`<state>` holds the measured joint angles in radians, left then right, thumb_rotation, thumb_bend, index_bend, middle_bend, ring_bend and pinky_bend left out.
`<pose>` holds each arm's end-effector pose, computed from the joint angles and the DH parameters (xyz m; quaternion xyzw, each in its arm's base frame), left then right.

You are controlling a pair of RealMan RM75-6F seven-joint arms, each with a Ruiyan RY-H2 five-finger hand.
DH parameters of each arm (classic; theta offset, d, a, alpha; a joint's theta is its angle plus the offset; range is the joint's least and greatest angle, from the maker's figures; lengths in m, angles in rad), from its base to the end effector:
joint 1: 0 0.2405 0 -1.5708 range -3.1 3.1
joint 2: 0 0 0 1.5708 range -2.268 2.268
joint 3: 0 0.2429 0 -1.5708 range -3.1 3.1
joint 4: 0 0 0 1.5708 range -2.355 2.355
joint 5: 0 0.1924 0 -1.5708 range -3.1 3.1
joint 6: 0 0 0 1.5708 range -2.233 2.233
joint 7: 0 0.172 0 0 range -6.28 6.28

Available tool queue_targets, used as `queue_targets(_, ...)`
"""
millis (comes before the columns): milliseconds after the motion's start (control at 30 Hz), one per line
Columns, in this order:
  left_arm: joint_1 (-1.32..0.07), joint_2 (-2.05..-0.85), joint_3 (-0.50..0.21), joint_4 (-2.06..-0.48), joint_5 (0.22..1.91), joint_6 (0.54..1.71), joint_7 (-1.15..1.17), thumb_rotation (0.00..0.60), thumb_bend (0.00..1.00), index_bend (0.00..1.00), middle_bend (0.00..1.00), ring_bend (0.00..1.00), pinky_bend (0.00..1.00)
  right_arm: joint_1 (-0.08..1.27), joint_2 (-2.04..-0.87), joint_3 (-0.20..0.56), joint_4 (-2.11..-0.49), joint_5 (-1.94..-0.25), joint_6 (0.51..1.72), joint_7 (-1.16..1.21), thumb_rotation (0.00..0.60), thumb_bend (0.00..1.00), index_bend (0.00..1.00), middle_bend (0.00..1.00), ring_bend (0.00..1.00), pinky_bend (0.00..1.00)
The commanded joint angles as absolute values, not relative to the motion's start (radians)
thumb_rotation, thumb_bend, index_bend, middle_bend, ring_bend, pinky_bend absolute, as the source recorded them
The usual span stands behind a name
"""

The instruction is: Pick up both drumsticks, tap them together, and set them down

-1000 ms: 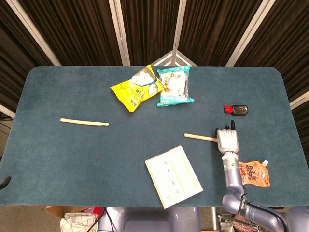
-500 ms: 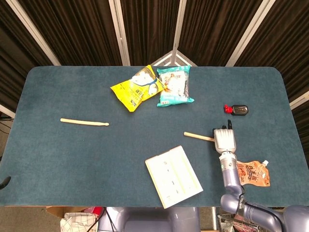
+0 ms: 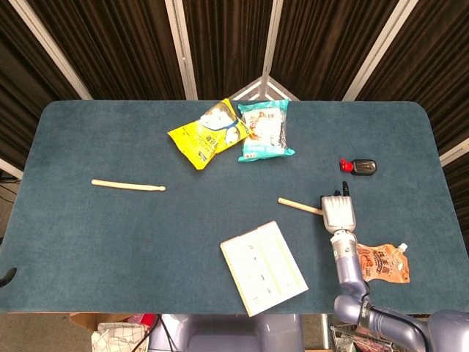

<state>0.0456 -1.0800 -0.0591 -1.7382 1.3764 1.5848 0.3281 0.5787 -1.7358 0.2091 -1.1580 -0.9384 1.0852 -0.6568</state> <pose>-0.3091 0.1659 0.1945 -0.5580 -0.3546 -0.2694 0.7002 -0.2438 -0.3556 -0.0120 0.6758 -0.3606 0.2222 0.6032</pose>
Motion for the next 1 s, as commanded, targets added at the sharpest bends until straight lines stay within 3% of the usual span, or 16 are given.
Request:
queue_targets(33, 0.045, -1.08, -0.059, -1.738, 1.376, 1.585, 0.328, 0.6, 0.27, 0.03, 0.0, 0.0, 0.0, 0.58, -1.729, 0.204, -1.165, -0.958, 1.088, -0.647, 0.6, 0.43, 0.61, 0.58, 0.31, 0.0)
queue_targets(667, 0.042, -1.075, -0.071, -1.713, 1.381, 1.597, 0.283, 0.6, 0.27, 0.07, 0.0, 0.0, 0.0, 0.57, -1.642, 0.167, -1.259, -1.125, 1.092, -0.478, 0.6, 0.51, 0.66, 0.61, 0.35, 0.0)
queue_targets(867, 0.026, -1.065, -0.1, -1.677, 1.391, 1.605, 0.222, 0.6, 0.27, 0.07, 0.0, 0.0, 0.0, 0.565, -1.584, 0.181, -1.3, -1.207, 1.112, -0.332, 0.6, 0.51, 0.66, 0.62, 0.35, 0.0)
queue_targets(1000, -0.009, -1.042, -0.123, -1.643, 1.369, 1.551, 0.195, 0.6, 0.27, 0.08, 0.0, 0.0, 0.0, 0.561, -1.516, 0.197, -1.365, -1.276, 1.138, -0.209, 0.6, 0.51, 0.67, 0.62, 0.35, 0.0)
